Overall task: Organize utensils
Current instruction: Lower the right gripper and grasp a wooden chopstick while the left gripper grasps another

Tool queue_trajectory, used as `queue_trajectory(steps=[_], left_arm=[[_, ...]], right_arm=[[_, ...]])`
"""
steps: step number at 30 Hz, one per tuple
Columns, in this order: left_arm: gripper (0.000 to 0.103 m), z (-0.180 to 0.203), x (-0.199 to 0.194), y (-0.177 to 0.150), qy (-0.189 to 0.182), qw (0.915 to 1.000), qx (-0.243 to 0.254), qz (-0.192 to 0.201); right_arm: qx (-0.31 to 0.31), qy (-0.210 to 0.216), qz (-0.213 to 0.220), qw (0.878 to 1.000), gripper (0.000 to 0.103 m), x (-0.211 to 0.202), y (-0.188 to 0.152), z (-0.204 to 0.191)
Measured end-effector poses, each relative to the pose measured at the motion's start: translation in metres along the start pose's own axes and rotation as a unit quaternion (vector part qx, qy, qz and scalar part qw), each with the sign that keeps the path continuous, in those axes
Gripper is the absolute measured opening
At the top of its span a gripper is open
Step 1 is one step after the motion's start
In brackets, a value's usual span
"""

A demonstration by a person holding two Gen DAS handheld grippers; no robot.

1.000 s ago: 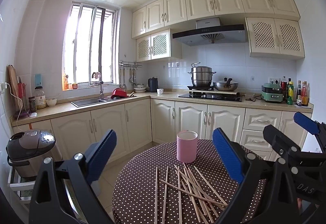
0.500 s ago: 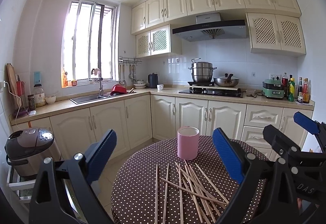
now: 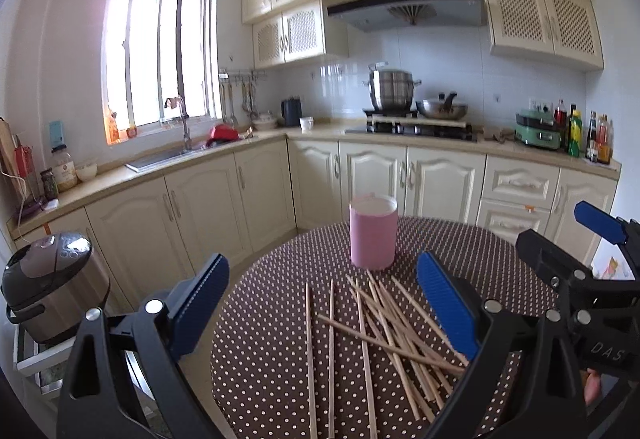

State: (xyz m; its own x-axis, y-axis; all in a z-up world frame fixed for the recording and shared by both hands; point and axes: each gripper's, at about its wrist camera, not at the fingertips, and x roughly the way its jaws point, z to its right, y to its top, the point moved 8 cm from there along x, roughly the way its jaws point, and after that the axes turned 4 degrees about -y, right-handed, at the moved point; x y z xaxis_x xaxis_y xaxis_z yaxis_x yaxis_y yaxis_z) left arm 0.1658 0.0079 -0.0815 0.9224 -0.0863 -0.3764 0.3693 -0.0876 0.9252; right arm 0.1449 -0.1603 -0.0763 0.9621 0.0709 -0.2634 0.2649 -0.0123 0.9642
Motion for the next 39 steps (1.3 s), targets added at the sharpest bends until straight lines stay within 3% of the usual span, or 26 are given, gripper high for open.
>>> queue_trajectory(steps=[5,9,19,25,29,34,39], left_arm=[[0.094,-0.022,0.056,-0.037,-0.003,0.9954,-0.010,-0.095],[0.094,-0.047,0.098,-0.075,-0.001,0.9835,-0.022,-0.180],[0.093,-0.069,0.160,-0.117,-0.001,0.9690,-0.027,-0.246],[0.092,-0.069,0.185,-0.120,0.002,0.9620,-0.013,-0.273],[0.084,-0.071,0.199,-0.121,0.002,0.9586,-0.005,-0.285],[0.076,-0.071,0.215,-0.124,-0.004,0.9523,-0.003,-0.305],[0.070,-0.066,0.234,-0.117,-0.003,0.9465,0.002,-0.323]], right_arm=[[-0.013,-0.017,-0.073,0.997,0.097,0.041,-0.030,0.006],[-0.013,-0.021,-0.129,0.991,0.097,0.070,-0.058,0.013],[-0.027,-0.002,-0.215,0.976,0.097,0.133,-0.102,0.014],[-0.044,0.027,-0.275,0.960,0.078,0.178,-0.119,0.003],[-0.058,0.036,-0.314,0.947,0.057,0.200,-0.129,-0.001],[-0.061,0.061,-0.342,0.936,0.038,0.215,-0.133,-0.006],[-0.084,0.069,-0.363,0.926,0.033,0.227,-0.133,-0.012]])
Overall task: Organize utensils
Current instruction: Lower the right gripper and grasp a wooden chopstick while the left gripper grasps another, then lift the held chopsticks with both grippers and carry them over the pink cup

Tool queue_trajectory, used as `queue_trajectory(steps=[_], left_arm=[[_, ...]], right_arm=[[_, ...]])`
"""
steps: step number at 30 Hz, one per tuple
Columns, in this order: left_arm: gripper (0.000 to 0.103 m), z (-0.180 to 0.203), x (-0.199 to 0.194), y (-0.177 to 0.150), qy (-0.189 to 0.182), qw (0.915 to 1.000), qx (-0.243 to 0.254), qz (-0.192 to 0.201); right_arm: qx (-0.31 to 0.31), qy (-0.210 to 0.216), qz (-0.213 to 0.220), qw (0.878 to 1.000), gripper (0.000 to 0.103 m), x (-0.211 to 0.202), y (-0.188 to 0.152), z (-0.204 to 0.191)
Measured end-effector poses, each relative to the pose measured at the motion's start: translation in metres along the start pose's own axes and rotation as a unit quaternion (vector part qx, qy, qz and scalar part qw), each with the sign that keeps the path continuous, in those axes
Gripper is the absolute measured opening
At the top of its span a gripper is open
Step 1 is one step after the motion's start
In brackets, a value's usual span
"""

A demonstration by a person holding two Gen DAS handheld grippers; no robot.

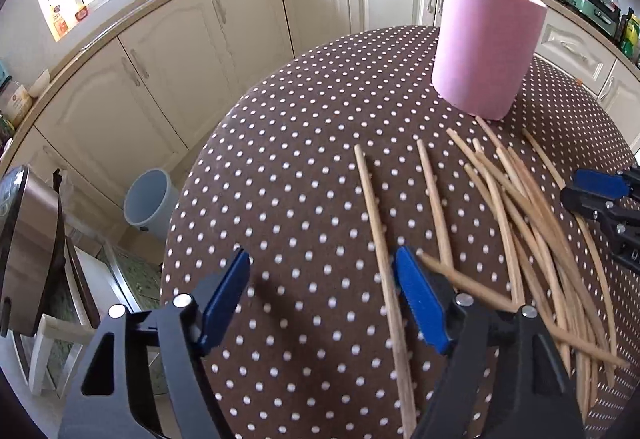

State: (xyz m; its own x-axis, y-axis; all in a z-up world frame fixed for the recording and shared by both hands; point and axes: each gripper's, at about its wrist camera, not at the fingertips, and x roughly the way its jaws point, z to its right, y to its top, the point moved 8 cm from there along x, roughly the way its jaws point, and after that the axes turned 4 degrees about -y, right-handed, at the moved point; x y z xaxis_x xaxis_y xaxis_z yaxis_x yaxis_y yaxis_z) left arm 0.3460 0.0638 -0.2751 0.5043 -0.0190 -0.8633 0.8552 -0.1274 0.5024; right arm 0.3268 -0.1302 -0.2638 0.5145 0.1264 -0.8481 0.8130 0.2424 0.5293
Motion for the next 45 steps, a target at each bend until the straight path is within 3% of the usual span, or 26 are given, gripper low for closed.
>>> queue_trajectory(steps=[6,8,9,15,23,31,38,45], left_arm=[[0.029,0.016,0.008,0.019,-0.035,0.9992,0.010,-0.017],[0.009,0.020,0.010,0.024,-0.042,0.9989,0.013,-0.015],[0.008,0.021,0.010,0.024,-0.044,0.9989,0.013,-0.013],[0.006,0.024,0.003,0.036,-0.054,0.9986,-0.004,0.002],[0.006,0.028,-0.074,0.059,-0.056,0.9950,0.001,0.083],[0.006,0.047,-0.166,0.078,-0.088,0.9813,0.013,0.171],[0.006,0.068,-0.221,0.089,-0.095,0.9710,0.034,0.217],[0.006,0.084,-0.258,0.126,-0.111,0.9565,0.031,0.268]], right_arm=[[-0.021,0.009,-0.024,0.999,0.018,0.013,0.021,-0.006],[-0.019,0.012,-0.028,0.999,0.009,0.016,0.026,-0.006],[-0.016,0.015,-0.029,0.999,0.009,0.017,0.028,-0.006],[0.012,0.039,-0.016,0.999,0.006,0.010,0.028,-0.004],[0.032,0.061,0.057,0.996,0.006,-0.053,0.047,0.012],[0.027,0.071,0.142,0.987,0.005,-0.125,0.063,0.004],[0.014,0.073,0.192,0.979,0.005,-0.169,0.075,-0.003],[0.029,0.064,0.266,0.961,0.005,-0.207,0.111,0.002]])
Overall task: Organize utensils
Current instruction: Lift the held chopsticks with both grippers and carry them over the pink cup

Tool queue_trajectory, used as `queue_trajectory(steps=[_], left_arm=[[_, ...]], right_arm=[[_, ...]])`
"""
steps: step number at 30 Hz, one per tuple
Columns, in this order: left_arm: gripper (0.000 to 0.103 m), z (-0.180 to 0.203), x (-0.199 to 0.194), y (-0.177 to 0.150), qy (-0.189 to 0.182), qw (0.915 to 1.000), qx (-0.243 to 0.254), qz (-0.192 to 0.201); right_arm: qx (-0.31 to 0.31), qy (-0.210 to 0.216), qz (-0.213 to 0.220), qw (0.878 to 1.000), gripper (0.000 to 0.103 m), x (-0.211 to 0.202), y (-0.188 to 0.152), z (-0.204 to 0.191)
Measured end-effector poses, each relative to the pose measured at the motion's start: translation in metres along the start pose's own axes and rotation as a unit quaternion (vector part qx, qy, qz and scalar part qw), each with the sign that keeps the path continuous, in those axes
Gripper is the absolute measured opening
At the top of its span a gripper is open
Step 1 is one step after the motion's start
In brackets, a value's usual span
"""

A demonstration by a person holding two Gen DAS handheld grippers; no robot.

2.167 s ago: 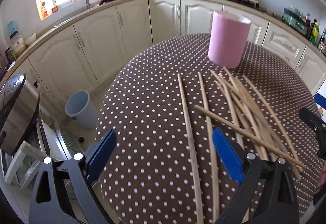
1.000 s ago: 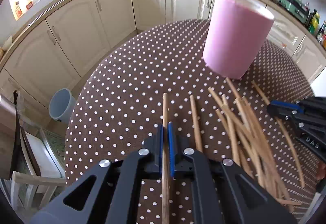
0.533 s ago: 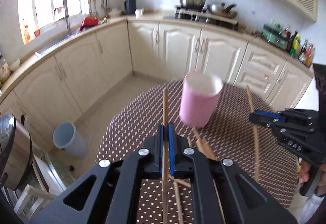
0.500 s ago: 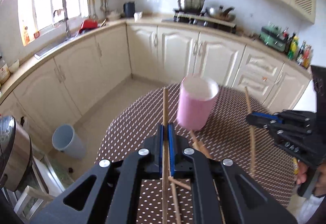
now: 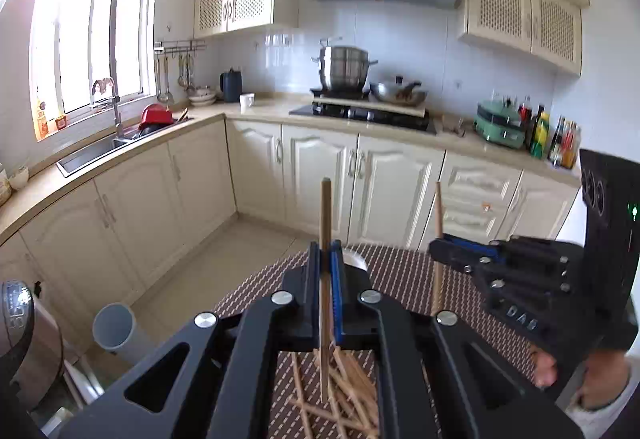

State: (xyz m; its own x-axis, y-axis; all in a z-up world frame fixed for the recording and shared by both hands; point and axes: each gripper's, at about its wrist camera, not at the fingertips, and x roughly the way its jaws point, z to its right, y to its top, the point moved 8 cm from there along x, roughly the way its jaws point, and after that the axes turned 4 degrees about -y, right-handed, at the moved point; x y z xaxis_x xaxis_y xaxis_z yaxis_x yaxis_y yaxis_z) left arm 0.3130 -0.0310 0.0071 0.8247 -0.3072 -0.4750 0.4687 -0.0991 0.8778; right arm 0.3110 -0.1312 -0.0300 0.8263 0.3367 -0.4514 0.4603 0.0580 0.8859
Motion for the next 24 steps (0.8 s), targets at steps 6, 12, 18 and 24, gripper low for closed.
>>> queue_trajectory(steps=[6,12,18,24], left_arm=[[0.006,0.004,0.011,0.035,-0.004,0.9992,-0.016,0.036],[0.006,0.006,0.024,0.065,-0.003,0.9974,-0.018,0.070],[0.006,-0.006,0.040,0.084,0.004,0.9933,-0.049,0.105],[0.006,-0.019,0.068,0.074,0.003,0.9932,-0.061,0.099]], right_arm=[[0.017,-0.016,0.062,0.998,0.005,0.007,0.035,0.005],[0.031,-0.016,0.098,0.995,0.005,0.024,0.064,0.007],[0.034,-0.043,0.149,0.987,0.006,0.034,0.085,0.009],[0.041,-0.061,0.162,0.984,0.006,0.048,0.081,0.019]])
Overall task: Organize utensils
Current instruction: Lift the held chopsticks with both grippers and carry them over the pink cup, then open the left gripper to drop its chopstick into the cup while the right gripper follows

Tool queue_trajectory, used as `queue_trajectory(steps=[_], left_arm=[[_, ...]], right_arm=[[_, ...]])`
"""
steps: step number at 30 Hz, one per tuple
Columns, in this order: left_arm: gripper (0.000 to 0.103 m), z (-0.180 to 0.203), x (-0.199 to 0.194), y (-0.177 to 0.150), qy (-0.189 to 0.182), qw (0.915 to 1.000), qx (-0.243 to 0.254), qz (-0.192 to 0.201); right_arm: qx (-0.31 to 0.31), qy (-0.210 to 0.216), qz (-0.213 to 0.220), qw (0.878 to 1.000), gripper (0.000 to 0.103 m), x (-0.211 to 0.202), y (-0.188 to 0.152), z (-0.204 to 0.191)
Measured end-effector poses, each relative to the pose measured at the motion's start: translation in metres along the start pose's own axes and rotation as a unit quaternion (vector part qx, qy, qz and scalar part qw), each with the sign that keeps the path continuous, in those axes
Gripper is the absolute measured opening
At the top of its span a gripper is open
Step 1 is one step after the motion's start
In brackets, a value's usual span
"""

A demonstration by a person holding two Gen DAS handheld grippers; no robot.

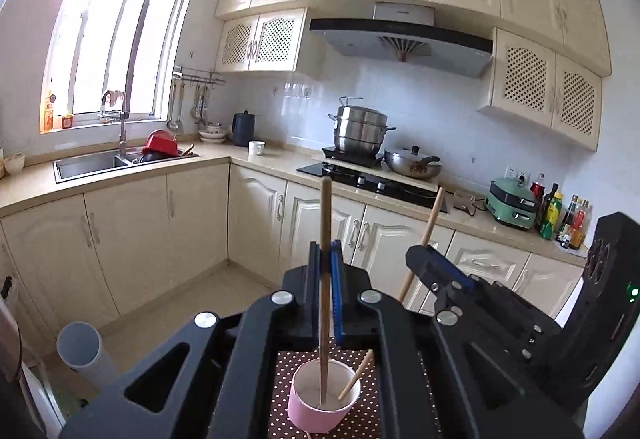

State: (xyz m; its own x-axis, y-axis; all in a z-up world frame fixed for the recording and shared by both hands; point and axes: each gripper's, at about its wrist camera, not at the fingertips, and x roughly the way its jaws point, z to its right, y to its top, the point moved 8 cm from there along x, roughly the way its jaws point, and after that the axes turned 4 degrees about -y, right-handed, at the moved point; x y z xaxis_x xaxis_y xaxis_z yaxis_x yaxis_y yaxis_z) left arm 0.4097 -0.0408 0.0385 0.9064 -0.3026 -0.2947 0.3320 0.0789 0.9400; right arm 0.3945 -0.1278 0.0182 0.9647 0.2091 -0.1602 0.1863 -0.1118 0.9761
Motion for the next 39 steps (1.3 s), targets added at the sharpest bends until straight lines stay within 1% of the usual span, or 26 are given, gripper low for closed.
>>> queue_trajectory(steps=[4,9,15,18,19,20,21,25,27,32,36,39], left_arm=[[0.006,-0.005,0.017,-0.020,0.001,0.9996,0.008,-0.027],[0.006,-0.012,0.027,-0.045,0.007,0.9985,0.017,-0.051],[0.006,-0.020,0.034,-0.064,0.017,0.9974,0.017,-0.068],[0.008,-0.020,0.035,-0.069,0.016,0.9968,0.020,-0.076],[0.017,-0.020,0.035,-0.071,0.017,0.9965,0.021,-0.079],[0.031,-0.022,0.035,-0.073,0.022,0.9963,0.022,-0.080],[0.034,-0.023,0.033,-0.074,0.026,0.9964,0.023,-0.078],[0.035,-0.027,0.030,-0.079,0.028,0.9959,0.021,-0.084],[0.037,-0.029,0.029,-0.081,0.030,0.9955,0.019,-0.088],[0.061,-0.035,0.023,-0.086,0.035,0.9950,0.016,-0.093],[0.061,-0.037,0.018,-0.093,0.036,0.9936,0.017,-0.106],[0.062,-0.039,0.012,-0.095,0.037,0.9936,0.019,-0.105]], right_arm=[[0.001,-0.004,-0.023,1.000,0.006,0.011,-0.019,0.005],[0.001,-0.006,-0.051,0.999,0.006,0.016,-0.041,0.011],[-0.002,-0.007,-0.071,0.997,0.006,0.016,-0.056,0.014],[-0.003,-0.006,-0.083,0.997,0.006,0.015,-0.063,0.015],[-0.004,-0.007,-0.086,0.996,0.006,0.015,-0.065,0.015],[-0.004,-0.007,-0.087,0.996,0.006,0.015,-0.067,0.017],[-0.002,-0.007,-0.092,0.996,0.006,0.015,-0.069,0.018],[-0.002,-0.008,-0.099,0.995,0.006,0.012,-0.075,0.020],[-0.003,-0.008,-0.102,0.995,0.006,0.011,-0.076,0.020],[-0.005,-0.009,-0.110,0.994,0.006,0.008,-0.081,0.019],[0.002,-0.006,-0.122,0.993,0.006,0.006,-0.087,0.018],[0.003,-0.010,-0.125,0.992,0.007,0.002,-0.088,0.019]])
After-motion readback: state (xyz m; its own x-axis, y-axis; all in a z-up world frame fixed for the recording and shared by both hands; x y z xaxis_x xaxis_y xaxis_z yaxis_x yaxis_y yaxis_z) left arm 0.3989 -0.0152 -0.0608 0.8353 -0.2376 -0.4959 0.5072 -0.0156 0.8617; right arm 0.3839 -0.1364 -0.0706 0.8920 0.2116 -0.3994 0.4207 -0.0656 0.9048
